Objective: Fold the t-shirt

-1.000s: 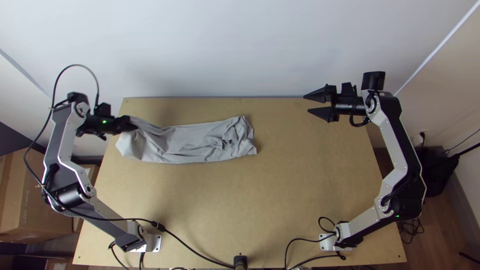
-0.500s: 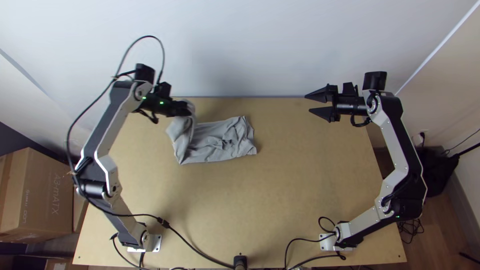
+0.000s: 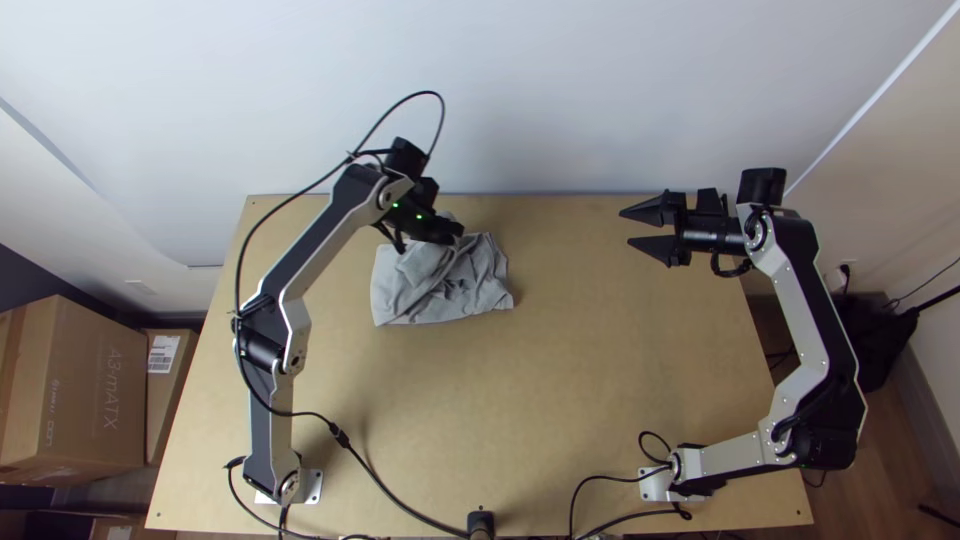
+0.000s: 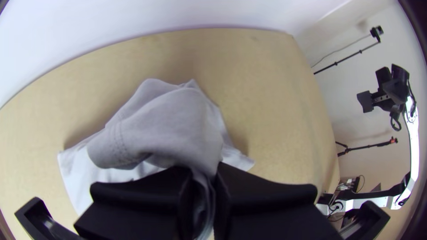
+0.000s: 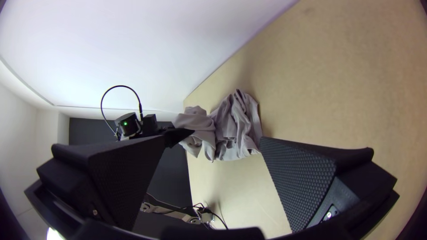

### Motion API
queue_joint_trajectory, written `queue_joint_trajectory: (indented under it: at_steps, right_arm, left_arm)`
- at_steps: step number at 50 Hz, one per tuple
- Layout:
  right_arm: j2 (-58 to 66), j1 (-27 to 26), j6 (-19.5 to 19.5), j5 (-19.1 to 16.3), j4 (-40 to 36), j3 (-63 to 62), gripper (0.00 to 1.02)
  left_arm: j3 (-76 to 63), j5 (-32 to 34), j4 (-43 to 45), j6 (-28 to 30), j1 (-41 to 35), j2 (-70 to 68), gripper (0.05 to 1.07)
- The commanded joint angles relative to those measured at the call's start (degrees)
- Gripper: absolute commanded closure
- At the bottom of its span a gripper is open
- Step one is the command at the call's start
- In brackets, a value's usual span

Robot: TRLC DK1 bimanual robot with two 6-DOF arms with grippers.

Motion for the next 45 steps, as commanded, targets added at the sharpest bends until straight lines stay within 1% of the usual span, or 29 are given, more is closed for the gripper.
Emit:
queue_joint_trajectory:
  at_steps: [1, 2, 3, 4, 8, 12, 18, 21, 30, 38, 45]
  right_arm:
    - [-3.87, -0.35, -0.76, 0.46, 1.55, -3.96, 0.05]
    - [-4.39, -0.35, -0.76, 0.54, 1.64, -4.58, 0.05]
    - [-4.74, -0.35, -0.76, 0.63, 1.73, -5.11, 0.05]
    - [-5.27, -0.35, -0.76, 0.63, 1.82, -5.72, 0.05]
    - [-6.77, -0.35, -0.85, 0.81, 1.99, -7.74, 0.05]
    - [-7.91, 0.70, -0.76, 0.98, 3.13, -10.20, 0.05]
    - [-8.52, 5.45, -0.76, 4.06, 5.16, -13.28, 0.05]
    - [-8.17, 8.08, -0.76, 6.17, 6.65, -14.07, 0.05]
    - [-2.37, 14.41, -0.67, 10.39, 10.69, -13.37, 0.05]
    - [6.42, 19.07, -0.76, 13.11, 11.57, -9.15, 0.05]
    - [14.50, 21.80, -0.32, 13.46, 11.48, -4.84, 0.05]
  left_arm:
    - [2.71, -0.82, 1.74, -1.01, -3.99, 2.75, 0.47]
    - [2.79, -1.34, 1.74, -0.83, -4.78, 3.10, 0.26]
    - [2.79, -1.87, 1.83, -0.57, -5.57, 3.54, 0.10]
    - [2.97, -2.14, 1.83, 0.14, -6.36, 3.80, 0.09]
    - [2.97, -5.65, 2.88, 2.51, -8.65, 4.24, 0.09]
    - [3.06, -6.97, 4.64, 2.25, -8.82, 4.16, 0.09]
    - [3.41, -8.02, 5.08, 2.33, -8.65, 2.75, 0.09]
    - [3.41, -8.46, 5.17, 2.25, -7.94, 1.70, 0.09]
    - [2.79, -8.82, 1.83, 2.33, -3.37, -2.61, 0.09]
    - [2.44, -8.90, 0.16, 3.04, 1.81, -8.59, 0.09]
    - [2.53, -8.90, -0.11, 3.48, 7.17, -14.56, 0.09]
